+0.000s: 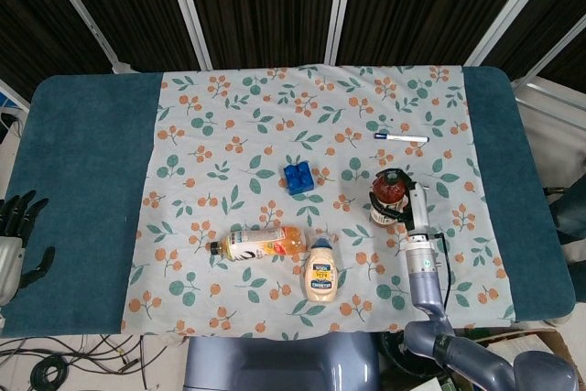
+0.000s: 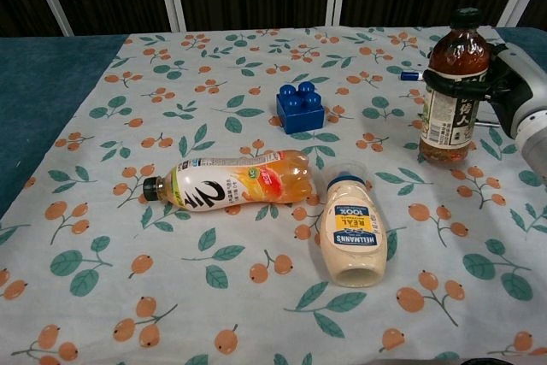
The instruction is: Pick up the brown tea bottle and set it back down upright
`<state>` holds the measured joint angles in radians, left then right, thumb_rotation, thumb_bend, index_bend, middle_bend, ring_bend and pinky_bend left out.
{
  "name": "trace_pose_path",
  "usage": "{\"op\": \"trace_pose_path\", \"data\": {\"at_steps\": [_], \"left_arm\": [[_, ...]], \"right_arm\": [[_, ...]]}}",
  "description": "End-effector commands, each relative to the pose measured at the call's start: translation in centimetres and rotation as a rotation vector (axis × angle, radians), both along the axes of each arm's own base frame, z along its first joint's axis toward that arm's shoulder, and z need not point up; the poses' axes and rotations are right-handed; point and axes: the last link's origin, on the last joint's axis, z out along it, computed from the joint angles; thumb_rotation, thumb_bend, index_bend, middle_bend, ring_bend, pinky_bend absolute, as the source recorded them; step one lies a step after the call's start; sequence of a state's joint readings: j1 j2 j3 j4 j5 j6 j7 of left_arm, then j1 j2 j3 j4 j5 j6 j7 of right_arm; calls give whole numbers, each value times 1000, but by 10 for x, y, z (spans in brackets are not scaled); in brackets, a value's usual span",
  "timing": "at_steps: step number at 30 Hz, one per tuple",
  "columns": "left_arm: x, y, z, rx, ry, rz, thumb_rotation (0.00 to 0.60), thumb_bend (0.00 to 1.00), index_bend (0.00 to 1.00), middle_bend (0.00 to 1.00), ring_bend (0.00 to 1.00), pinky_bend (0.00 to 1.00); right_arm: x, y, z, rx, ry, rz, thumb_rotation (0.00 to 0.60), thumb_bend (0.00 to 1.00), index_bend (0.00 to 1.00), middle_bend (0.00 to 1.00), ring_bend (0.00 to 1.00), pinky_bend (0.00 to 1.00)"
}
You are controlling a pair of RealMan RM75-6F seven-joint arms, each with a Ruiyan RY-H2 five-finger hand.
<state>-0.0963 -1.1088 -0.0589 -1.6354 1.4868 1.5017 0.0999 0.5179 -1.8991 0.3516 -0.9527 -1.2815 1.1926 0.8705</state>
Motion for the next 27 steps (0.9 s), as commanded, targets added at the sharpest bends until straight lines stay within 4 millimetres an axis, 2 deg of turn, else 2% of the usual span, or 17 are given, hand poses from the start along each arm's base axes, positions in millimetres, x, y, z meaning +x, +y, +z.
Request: {"op": "trace_pose_path", "data": {"at_steps": [1, 2, 7, 13, 18, 27], "left_arm": [[0, 0, 0, -1, 1, 1, 600, 392, 122, 27, 12, 29], [0, 0, 0, -1, 2, 1, 600, 392, 122, 27, 12, 29], [0, 0, 0, -2, 4, 3, 600, 392, 122, 27, 11, 29], [0, 0, 0, 0, 4, 3, 600, 392, 122, 28, 11, 30], [0, 0, 0, -1, 4, 4, 600, 393, 122, 27, 12, 30], [0, -1, 0, -1, 2, 2, 600, 392, 122, 27, 11, 30]], "right_arm": [[0, 1, -3, 21, 16, 17, 600, 411, 523, 429, 501, 567], [0, 1, -3, 27, 22, 21, 600, 394, 506, 415, 487, 547], [-1, 4, -8, 104, 40, 61, 600, 221, 221, 216, 284, 277], [3, 6, -4, 120, 17, 87, 600, 117, 60, 80, 130, 184], [4, 7, 8, 94, 30, 113, 600, 74, 8, 47, 87, 163], [-10, 26, 56, 68, 79, 136, 600, 59, 0, 32, 63, 149]]}}
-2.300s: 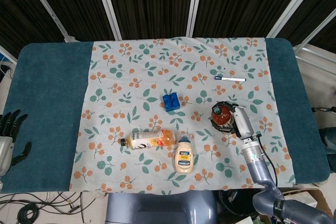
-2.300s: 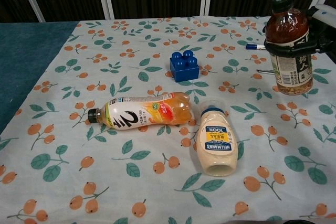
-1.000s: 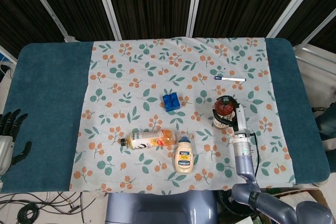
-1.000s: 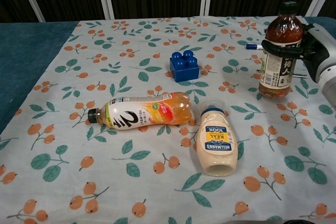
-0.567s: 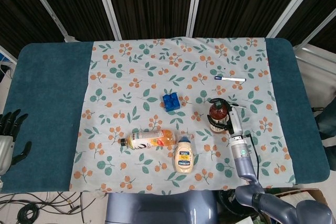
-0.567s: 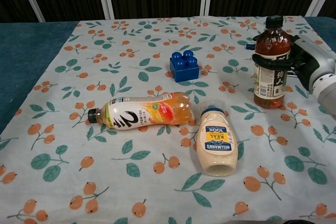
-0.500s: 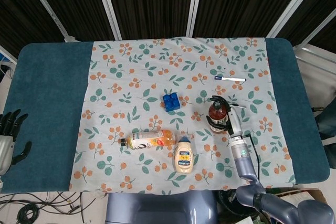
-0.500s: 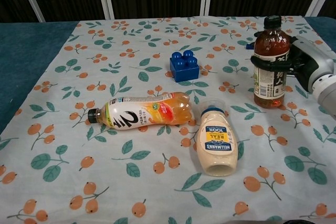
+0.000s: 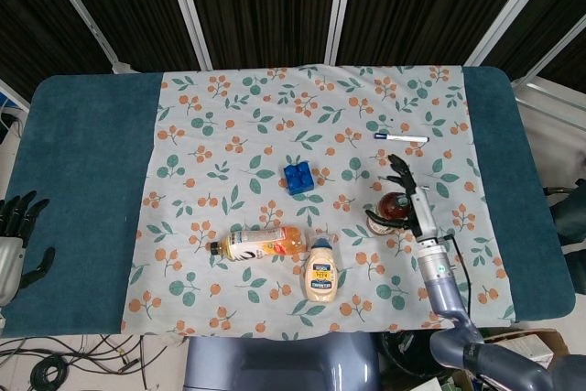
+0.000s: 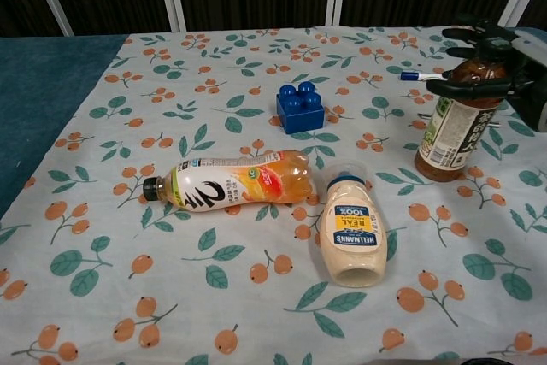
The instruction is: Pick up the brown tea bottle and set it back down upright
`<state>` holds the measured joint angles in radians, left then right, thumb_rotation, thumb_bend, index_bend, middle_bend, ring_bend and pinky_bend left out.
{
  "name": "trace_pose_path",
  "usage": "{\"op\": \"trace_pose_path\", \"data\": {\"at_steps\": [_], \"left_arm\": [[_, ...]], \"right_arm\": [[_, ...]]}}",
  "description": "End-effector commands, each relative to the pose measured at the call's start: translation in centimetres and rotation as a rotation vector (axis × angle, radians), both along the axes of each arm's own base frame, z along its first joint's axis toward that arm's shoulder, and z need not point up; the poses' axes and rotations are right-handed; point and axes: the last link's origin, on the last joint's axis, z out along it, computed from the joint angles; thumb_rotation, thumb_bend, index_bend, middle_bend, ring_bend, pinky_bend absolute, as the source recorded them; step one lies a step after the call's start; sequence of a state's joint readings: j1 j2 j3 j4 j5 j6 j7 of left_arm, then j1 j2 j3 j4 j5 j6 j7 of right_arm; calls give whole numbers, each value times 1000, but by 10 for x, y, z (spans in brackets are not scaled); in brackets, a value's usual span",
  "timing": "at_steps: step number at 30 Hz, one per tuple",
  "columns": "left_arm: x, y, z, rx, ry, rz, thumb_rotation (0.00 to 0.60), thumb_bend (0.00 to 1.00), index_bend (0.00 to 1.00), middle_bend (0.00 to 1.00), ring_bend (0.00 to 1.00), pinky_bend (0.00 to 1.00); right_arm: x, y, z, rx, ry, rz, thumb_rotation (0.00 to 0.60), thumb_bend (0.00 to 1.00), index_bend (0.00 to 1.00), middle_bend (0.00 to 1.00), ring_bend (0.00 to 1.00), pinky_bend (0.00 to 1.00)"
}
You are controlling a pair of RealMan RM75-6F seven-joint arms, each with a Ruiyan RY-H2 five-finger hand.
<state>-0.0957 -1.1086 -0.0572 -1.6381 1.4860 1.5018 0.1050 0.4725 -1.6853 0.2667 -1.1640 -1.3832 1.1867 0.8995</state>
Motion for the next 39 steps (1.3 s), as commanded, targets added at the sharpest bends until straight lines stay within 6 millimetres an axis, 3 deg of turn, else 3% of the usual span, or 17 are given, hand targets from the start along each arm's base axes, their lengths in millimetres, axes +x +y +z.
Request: {"op": "trace_pose_path", "data": {"at_steps": [1, 7, 9, 11, 17, 22, 39], "left_arm": [[0, 0, 0, 0, 0, -1, 600, 392, 122, 27, 11, 30], [2, -1, -1, -3, -1, -5, 600, 393, 122, 27, 12, 30], [2, -2, -1, -2, -1, -5, 600, 392, 122, 27, 12, 30], [2, -2, -2, -2, -1, -8, 600, 392, 122, 28, 12, 30], [3, -3, -2, 1, 4, -10, 600, 392, 122, 27, 12, 30], [3, -3, -2, 1, 8, -11, 600, 392, 122, 27, 12, 30], [2, -3, 0, 11, 17, -13, 600, 392, 122, 26, 11, 30]], "right_arm": [[-8, 13, 24, -12, 30, 12, 600, 59, 0, 33, 64, 149], [-15, 31, 60, -10, 120, 53, 600, 73, 0, 71, 95, 149], [-20, 44, 79, -12, 226, 80, 600, 91, 0, 83, 111, 149], [-38, 64, 109, -62, 539, 113, 600, 103, 0, 84, 113, 149], [-50, 100, 137, -121, 995, 79, 600, 110, 0, 84, 113, 149], [-58, 122, 145, -137, 1171, 18, 600, 111, 0, 83, 112, 149], [-88, 157, 153, -258, 1211, -67, 600, 127, 0, 53, 91, 149]]}}
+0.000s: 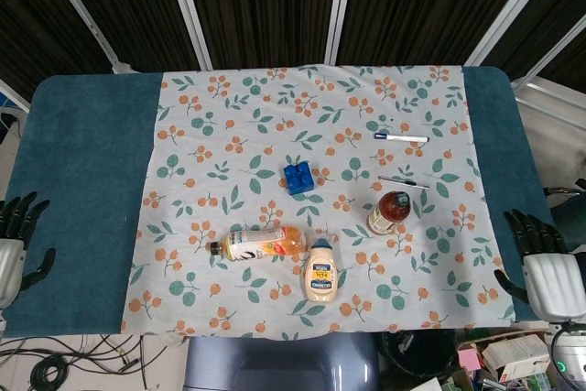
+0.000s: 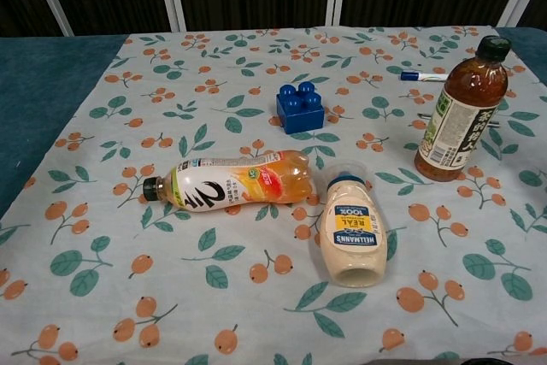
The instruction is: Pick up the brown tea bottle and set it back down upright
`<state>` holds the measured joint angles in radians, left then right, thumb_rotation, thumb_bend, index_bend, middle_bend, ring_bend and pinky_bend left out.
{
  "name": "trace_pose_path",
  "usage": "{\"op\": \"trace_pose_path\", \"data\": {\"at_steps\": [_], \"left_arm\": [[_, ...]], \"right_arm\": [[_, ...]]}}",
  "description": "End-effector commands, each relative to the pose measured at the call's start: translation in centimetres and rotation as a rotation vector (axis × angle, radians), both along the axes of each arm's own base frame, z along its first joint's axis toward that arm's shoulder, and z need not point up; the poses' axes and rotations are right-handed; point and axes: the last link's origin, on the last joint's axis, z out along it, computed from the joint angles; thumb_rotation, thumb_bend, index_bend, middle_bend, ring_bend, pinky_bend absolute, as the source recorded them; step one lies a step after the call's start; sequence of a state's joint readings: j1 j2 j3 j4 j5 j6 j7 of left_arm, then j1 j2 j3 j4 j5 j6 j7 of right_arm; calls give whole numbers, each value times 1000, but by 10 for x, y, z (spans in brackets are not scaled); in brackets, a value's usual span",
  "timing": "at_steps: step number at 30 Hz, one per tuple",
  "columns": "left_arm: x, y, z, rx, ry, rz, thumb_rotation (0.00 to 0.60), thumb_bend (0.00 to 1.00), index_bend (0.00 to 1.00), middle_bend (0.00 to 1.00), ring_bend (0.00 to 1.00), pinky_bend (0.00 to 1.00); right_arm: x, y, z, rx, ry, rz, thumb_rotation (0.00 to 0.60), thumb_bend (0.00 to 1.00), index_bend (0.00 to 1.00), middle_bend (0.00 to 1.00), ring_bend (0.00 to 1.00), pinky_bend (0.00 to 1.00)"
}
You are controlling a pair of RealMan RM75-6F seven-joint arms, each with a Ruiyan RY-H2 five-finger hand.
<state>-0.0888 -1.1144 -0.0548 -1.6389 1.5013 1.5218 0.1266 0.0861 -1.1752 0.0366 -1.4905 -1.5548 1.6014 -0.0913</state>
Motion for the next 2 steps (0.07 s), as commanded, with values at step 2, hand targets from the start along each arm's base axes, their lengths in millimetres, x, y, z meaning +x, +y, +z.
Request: {"op": "trace_pose_path", "data": {"at_steps": [2], "left_arm": [[0, 0, 0, 0, 3, 0, 600, 392, 122, 26, 12, 30]], "right_arm": [[-7, 5, 1, 5, -11, -18, 600, 126, 0, 49, 85, 148]]}}
